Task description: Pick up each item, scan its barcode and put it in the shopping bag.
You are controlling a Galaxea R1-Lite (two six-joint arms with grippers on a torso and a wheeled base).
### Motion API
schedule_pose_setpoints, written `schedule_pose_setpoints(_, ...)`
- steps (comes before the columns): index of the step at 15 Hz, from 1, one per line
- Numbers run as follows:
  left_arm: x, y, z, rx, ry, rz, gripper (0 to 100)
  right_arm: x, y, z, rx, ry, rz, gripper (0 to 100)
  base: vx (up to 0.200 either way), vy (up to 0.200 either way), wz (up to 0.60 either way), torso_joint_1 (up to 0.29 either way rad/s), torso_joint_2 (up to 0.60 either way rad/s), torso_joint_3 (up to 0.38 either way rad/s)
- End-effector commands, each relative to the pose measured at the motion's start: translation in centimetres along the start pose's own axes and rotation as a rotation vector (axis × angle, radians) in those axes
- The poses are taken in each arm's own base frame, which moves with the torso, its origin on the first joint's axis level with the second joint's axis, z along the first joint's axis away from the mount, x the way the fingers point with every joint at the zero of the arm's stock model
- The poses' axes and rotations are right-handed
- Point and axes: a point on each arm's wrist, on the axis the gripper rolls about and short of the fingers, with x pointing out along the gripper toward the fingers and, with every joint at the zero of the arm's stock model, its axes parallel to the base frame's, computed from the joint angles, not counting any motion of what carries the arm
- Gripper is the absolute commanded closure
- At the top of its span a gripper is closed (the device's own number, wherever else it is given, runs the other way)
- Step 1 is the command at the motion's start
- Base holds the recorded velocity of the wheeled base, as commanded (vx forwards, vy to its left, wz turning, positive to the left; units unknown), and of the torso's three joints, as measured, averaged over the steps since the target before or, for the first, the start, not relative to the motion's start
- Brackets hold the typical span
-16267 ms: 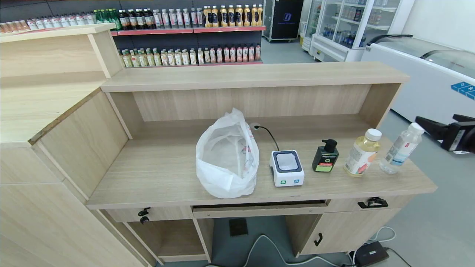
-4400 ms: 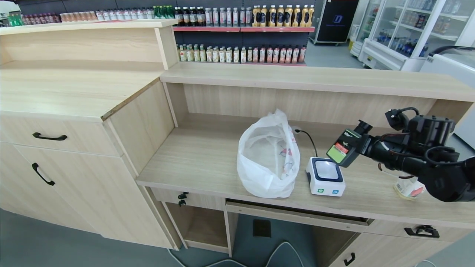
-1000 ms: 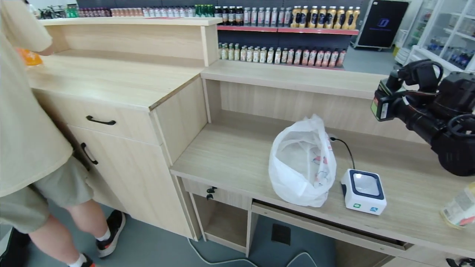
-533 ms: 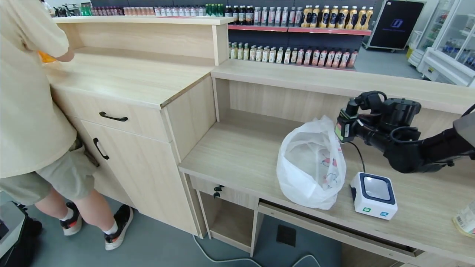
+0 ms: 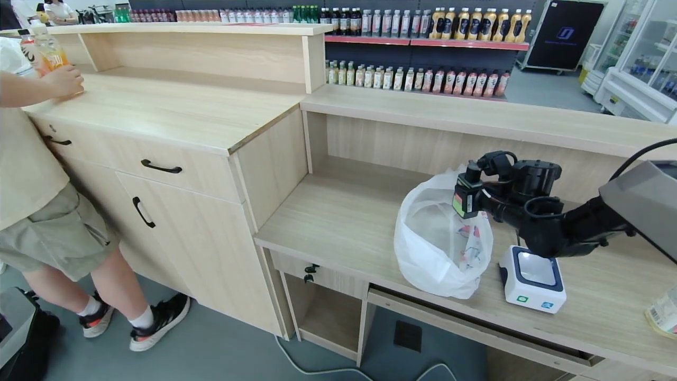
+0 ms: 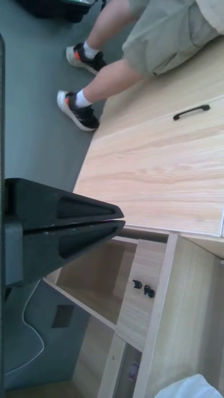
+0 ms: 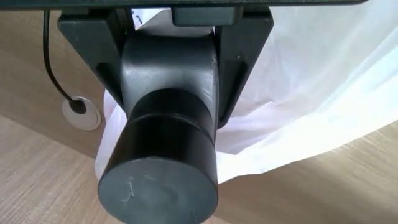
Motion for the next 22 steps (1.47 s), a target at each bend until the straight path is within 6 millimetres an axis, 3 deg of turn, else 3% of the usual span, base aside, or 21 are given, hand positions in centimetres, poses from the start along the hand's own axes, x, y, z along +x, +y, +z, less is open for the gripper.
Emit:
schedule_pose_setpoints(1, 0.0, 0.0, 0.0, 0.001, 0.000, 0.001, 100, 1.3, 0.3, -1.3, 0.000, 0.011, 0.007, 100, 0.000, 0.000, 0.00, 0.000, 0.00, 0.000)
schedule_pose_setpoints(9, 0.0, 0.0, 0.0, 0.001, 0.000, 0.001, 100, 2.7, 1.0, -3.3, 0.018, 0.015, 0.020, 100, 0.000, 0.000, 0.00, 0.000, 0.00, 0.000)
schedule_pose_setpoints(22, 0.0, 0.0, 0.0, 0.001, 0.000, 0.001, 100, 2.2, 0.0, -6.3, 0.028, 0.093, -0.001, 100, 0.000, 0.000, 0.00, 0.000, 0.00, 0.000)
